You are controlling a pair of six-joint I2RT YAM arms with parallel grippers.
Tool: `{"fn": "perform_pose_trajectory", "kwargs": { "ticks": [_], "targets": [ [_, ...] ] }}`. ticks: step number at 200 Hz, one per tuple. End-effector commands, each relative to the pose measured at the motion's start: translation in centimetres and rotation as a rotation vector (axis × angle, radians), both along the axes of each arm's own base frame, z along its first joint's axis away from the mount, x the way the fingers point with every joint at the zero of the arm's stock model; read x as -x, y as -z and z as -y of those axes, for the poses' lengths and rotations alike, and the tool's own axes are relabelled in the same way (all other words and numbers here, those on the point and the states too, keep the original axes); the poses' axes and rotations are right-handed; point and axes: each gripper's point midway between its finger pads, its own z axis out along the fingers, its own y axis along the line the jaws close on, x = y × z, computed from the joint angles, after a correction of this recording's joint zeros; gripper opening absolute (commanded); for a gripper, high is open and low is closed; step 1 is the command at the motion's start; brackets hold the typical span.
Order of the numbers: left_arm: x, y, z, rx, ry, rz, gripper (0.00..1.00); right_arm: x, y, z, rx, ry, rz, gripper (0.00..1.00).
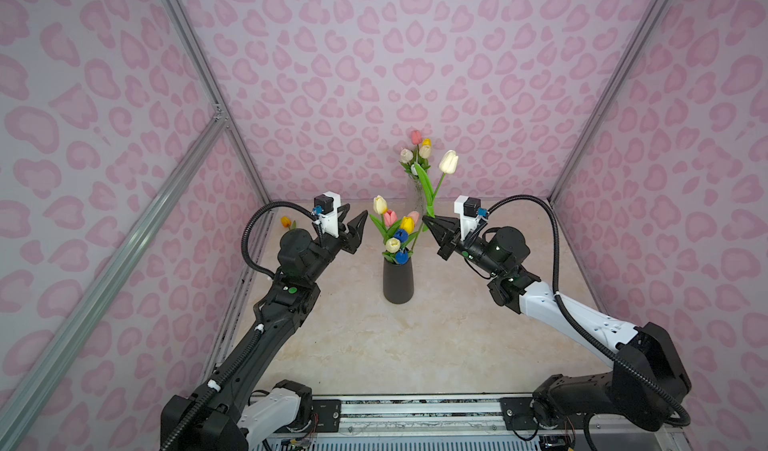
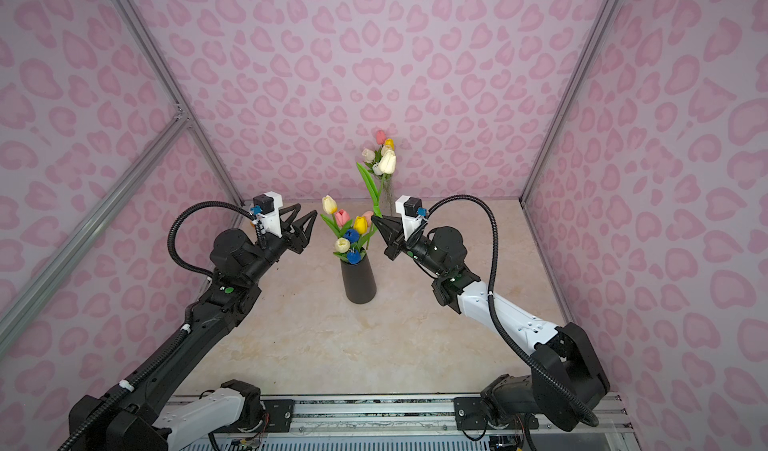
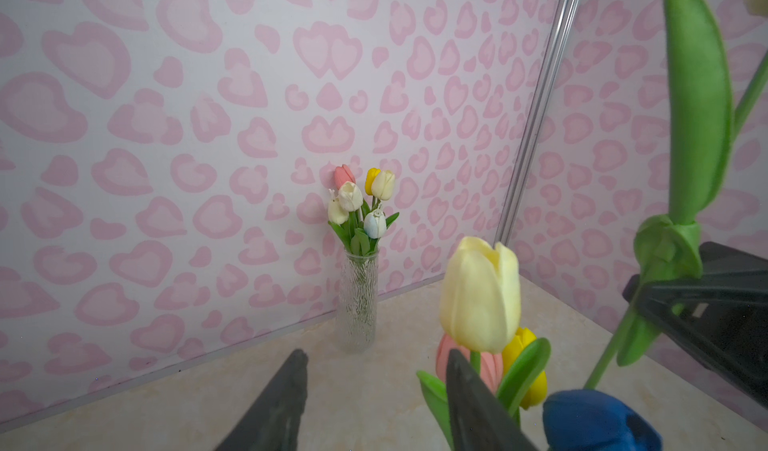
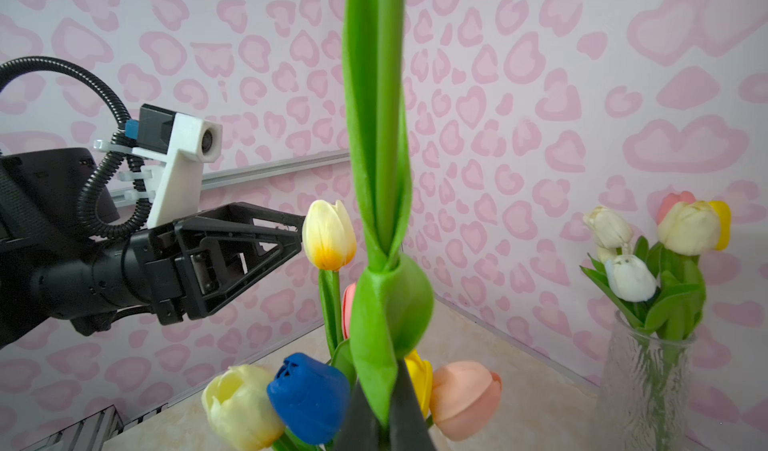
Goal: Arrange the flowers into the vase
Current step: 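Lower the white tulip stem into the black cup with the right gripper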
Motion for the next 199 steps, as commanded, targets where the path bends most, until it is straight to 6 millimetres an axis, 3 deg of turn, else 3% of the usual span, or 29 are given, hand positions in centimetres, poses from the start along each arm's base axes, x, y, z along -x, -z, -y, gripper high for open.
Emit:
{"fn": "perform_pose_trajectory", "kwargs": {
  "ticks": [1,121,167,199],
  "targets": [
    [0.0,-0.7,0.0,0.009,0.001,0.021,0.55,0.3,-0.5,-0.3,-0.029,-0.028,0.019,0.06],
    [-0.1,0.3,-0.1,0.001,-0.008,-0.002,0.55,-0.3,4.2,-1.4,0.024,-0.041,-0.037,0.06],
    [-0.3,0.8,-0.2,-0.007,-0.015,-0.010,0.55,-0.1,8.6,-2.9,0.199,-0.038,-0.038,0.07],
    [-0.5,1.5,-0.2,-0.013,-0.022,-0.020,0.54,0.1,10.0,-3.5,0.223,-0.047,-0.049,0.07]
  ]
}}
